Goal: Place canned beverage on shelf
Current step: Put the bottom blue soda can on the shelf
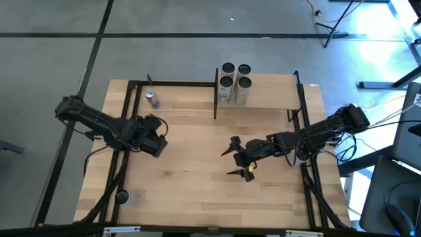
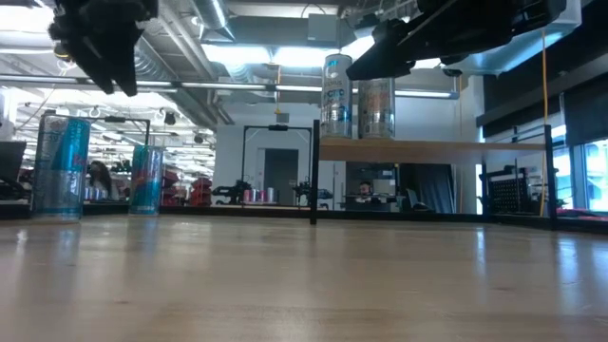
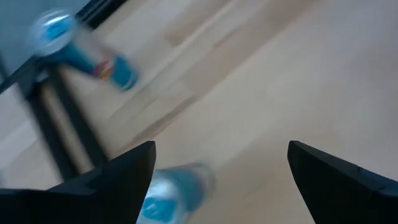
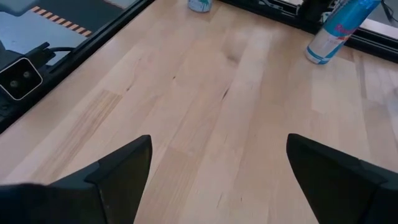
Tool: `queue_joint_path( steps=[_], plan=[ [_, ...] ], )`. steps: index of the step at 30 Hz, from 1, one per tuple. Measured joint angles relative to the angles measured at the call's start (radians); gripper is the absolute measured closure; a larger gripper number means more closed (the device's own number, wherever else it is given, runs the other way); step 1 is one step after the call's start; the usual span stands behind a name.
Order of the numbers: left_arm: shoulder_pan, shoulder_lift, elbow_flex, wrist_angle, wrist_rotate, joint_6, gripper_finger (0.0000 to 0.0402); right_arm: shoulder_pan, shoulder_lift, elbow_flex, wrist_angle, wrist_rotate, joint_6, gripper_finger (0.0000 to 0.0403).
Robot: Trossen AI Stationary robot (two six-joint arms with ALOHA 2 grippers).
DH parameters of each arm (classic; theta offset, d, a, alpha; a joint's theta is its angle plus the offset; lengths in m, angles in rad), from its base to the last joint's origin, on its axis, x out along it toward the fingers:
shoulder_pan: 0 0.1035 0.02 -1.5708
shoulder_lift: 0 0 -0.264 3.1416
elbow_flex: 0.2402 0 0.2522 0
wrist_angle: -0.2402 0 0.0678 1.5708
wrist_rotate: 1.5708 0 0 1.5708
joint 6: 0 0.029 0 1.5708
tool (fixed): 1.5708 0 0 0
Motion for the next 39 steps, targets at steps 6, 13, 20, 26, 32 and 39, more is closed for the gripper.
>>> queue_joint_path(
  steps=[6, 13, 20, 26, 32, 39],
  plan=[
    [0.008, 0.0, 0.001, -0.148, 0.054, -0.191, 0.0049, 0.0, 0.006, 0.0, -0.005, 0.0, 0.0, 0.0045],
    [0.032, -0.007, -0.065, -0.148, 0.121, -0.215, 0.0049, 0.0, 0.03, 0.0, 0.008, 0.0, -0.002, 0.0045],
    [0.052, -0.013, -0.147, -0.13, 0.187, -0.23, 0.0049, 0.0, 0.032, 0.0, 0.017, 0.001, -0.004, 0.0045],
    [0.052, -0.012, -0.182, -0.052, 0.19, -0.14, 0.0049, 0.0, 0.032, 0.0, 0.019, 0.001, -0.005, 0.0045],
    [0.052, -0.012, -0.187, -0.025, 0.187, -0.116, 0.0067, 0.0, 0.032, 0.0, 0.019, 0.001, -0.007, 0.0045],
    [0.052, -0.012, -0.187, 0.001, 0.179, -0.058, 0.0133, 0.0, 0.032, 0.0, 0.019, 0.001, -0.007, 0.0045]
  ],
)
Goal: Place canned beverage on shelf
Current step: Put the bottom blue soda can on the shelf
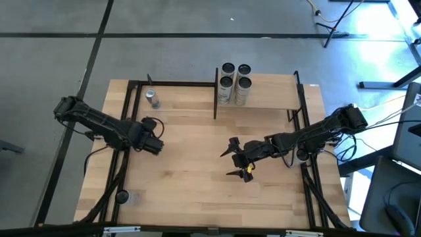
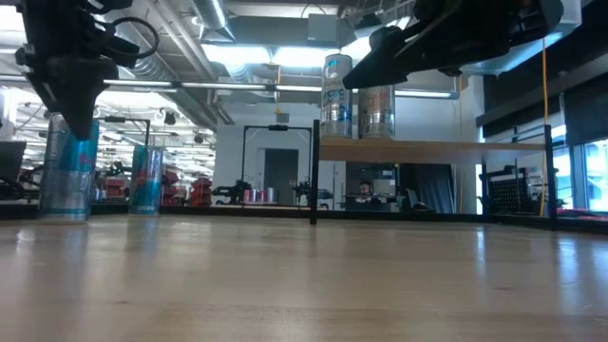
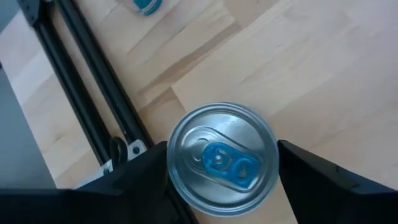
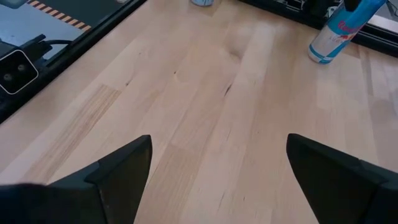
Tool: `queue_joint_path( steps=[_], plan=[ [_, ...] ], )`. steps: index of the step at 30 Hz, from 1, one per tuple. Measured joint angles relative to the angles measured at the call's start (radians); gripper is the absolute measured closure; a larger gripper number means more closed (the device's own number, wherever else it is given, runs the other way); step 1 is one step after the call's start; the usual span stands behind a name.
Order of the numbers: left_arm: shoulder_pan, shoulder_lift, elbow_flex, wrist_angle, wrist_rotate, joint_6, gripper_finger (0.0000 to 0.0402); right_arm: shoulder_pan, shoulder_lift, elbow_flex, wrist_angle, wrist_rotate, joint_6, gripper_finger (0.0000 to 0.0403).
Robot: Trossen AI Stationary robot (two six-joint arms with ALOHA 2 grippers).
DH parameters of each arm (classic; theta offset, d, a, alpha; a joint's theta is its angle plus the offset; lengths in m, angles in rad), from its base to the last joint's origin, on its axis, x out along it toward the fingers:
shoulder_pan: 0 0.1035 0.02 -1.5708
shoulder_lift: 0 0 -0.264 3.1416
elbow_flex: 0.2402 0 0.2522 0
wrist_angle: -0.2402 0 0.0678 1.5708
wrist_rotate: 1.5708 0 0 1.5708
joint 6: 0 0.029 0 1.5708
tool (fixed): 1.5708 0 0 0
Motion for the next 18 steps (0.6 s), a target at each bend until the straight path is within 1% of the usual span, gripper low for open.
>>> queue_joint_path(
  steps=[4, 7, 10, 13, 16, 18],
  plan=[
    [-0.006, -0.001, 0.001, 0.016, -0.006, 0.049, 0.0173, 0.0, 0.0, 0.0, -0.001, 0.0, 0.0, 0.0045],
    [-0.014, -0.001, 0.002, 0.02, -0.011, 0.087, 0.0193, 0.0, 0.0, 0.0, -0.002, 0.0, 0.0, 0.0045],
    [-0.033, 0.001, 0.019, 0.019, 0.006, 0.113, 0.02, 0.0, 0.0, 0.0, -0.003, 0.0, -0.001, 0.0045],
    [-0.065, 0.002, 0.064, 0.039, 0.034, 0.134, 0.0201, 0.0, 0.0, 0.0, -0.004, 0.0, -0.02, 0.0045],
    [-0.09, 0.001, 0.107, 0.073, -0.008, 0.186, 0.0202, 0.0, 0.0, 0.0, -0.009, 0.0, -0.022, 0.0045],
    [-0.106, 0.001, 0.125, 0.137, -0.029, 0.272, 0.0203, 0.0, 0.0, 0.0, -0.01, 0.0, -0.022, 0.0045]
  ],
)
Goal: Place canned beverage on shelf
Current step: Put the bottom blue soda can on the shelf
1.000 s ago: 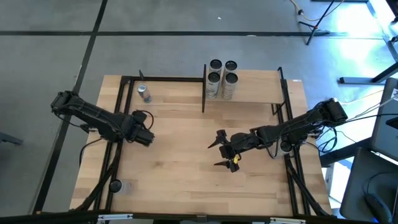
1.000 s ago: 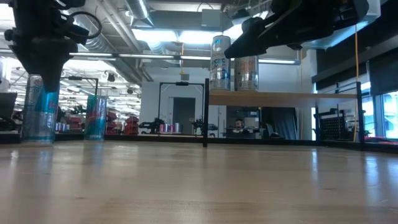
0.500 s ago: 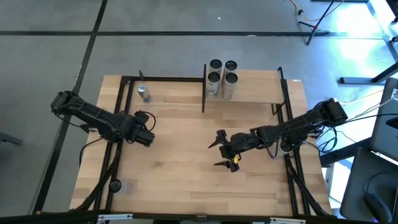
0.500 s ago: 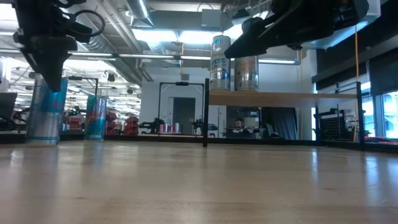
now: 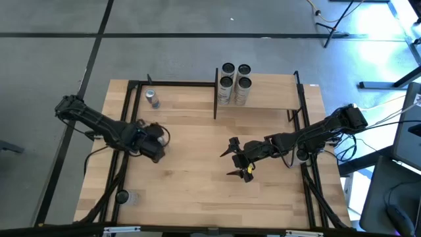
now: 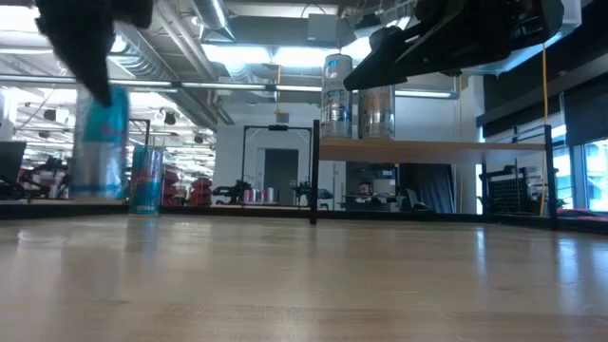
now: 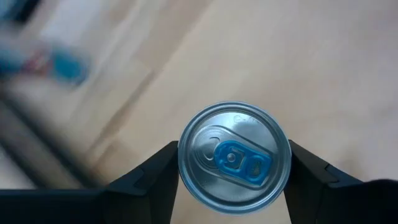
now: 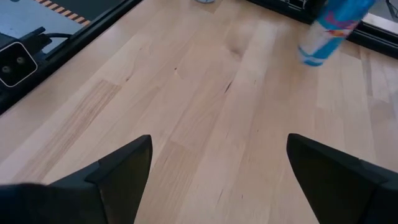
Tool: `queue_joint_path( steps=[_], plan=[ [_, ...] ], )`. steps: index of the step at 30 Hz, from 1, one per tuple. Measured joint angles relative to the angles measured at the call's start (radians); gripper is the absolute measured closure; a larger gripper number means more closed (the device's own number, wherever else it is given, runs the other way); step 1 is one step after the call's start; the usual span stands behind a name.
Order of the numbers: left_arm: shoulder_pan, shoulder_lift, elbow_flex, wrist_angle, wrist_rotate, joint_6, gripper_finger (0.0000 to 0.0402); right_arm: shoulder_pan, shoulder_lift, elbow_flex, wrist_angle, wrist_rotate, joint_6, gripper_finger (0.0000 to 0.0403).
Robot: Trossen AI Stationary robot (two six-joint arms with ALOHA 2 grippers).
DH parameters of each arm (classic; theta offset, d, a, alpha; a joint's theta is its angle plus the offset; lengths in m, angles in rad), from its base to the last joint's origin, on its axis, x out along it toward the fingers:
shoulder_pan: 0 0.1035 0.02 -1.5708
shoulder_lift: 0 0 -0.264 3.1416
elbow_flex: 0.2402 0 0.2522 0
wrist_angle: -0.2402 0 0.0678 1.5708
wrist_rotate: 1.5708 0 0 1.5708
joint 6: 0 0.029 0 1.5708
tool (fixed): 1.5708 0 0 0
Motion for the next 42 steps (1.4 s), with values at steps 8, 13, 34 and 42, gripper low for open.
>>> queue_joint_path(
  steps=[8, 13, 34, 42],
  plan=[
    [-0.012, 0.036, 0.004, 0.404, 0.044, 0.35, 0.0204, 0.0, 0.0, 0.0, -0.012, 0.0, 0.0, 0.0045],
    [-0.013, 0.106, 0.008, 0.544, 0.046, 0.481, 0.0204, 0.001, 0.0, 0.0, -0.085, -0.016, 0.001, 0.0045],
    [0.016, 0.589, 0.435, 0.514, 0.267, 0.837, 0.0204, 0.002, -0.001, -0.056, -0.158, -0.17, -0.018, 0.0045],
    [0.003, 0.594, 0.457, 0.511, 0.267, 0.834, 0.0149, 0.001, -0.001, -0.061, -0.14, -0.17, 0.003, 0.0045]
  ],
)
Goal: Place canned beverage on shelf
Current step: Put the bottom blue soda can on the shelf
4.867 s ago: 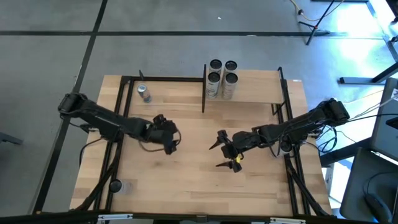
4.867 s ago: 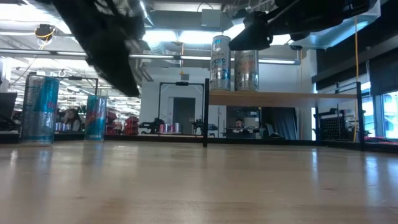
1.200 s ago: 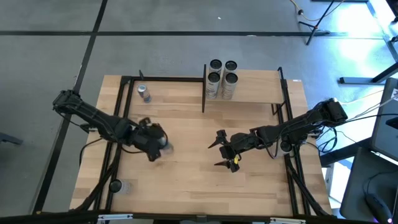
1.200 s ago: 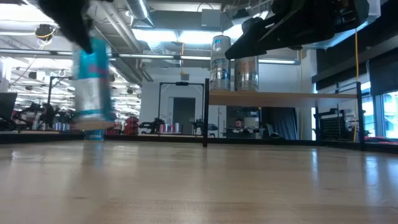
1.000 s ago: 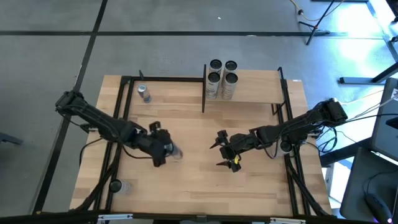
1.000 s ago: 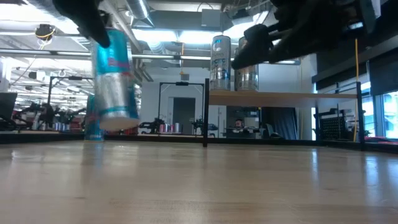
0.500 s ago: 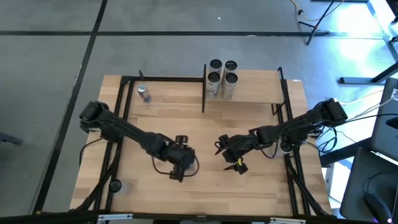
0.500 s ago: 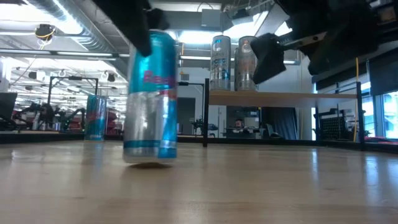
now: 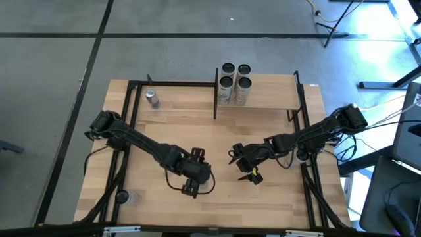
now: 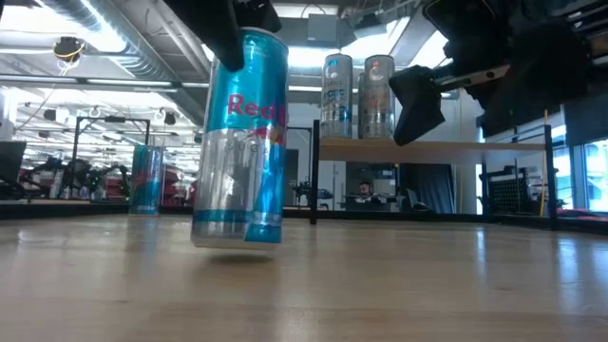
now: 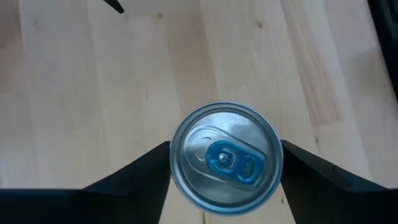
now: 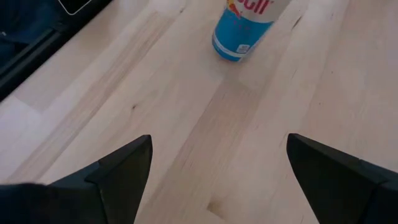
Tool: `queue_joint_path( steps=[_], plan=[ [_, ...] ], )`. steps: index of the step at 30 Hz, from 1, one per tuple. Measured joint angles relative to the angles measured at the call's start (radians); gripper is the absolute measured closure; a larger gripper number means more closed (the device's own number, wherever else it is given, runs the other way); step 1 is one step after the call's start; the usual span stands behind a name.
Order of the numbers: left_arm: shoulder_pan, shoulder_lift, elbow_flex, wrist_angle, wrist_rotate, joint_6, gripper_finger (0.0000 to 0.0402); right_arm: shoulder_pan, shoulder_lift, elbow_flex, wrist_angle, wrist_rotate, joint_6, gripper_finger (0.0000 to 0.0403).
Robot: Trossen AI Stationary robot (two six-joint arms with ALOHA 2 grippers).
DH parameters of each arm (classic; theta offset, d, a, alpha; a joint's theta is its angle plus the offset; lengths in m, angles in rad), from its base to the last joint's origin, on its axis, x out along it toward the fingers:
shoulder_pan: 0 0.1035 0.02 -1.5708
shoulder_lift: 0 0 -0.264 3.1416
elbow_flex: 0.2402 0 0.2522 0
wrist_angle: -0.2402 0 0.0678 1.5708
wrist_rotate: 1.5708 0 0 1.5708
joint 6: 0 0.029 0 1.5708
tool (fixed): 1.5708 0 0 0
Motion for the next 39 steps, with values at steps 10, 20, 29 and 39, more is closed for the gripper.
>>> queue_joint_path(
  steps=[10, 20, 29, 39],
  plan=[
    [-0.019, -0.022, 0.007, -0.007, -0.025, 0.029, 0.0108, 0.0, 0.0, 0.0, 0.017, 0.0, 0.006, 0.0045],
    [-0.094, -0.169, 0.035, -0.074, -0.183, -0.062, 0.0107, -0.001, 0.0, 0.0, 0.021, 0.0, 0.034, 0.0045],
    [-0.172, -0.214, -0.105, -0.08, -0.39, -0.244, 0.0107, -0.001, 0.0, 0.0, 0.024, 0.0, 0.065, 0.0045],
    [-0.318, -0.215, -0.382, 0.047, -0.523, -0.56, 0.0107, -0.001, 0.0, 0.0, 0.065, 0.01, 0.131, 0.0045]
  ],
)
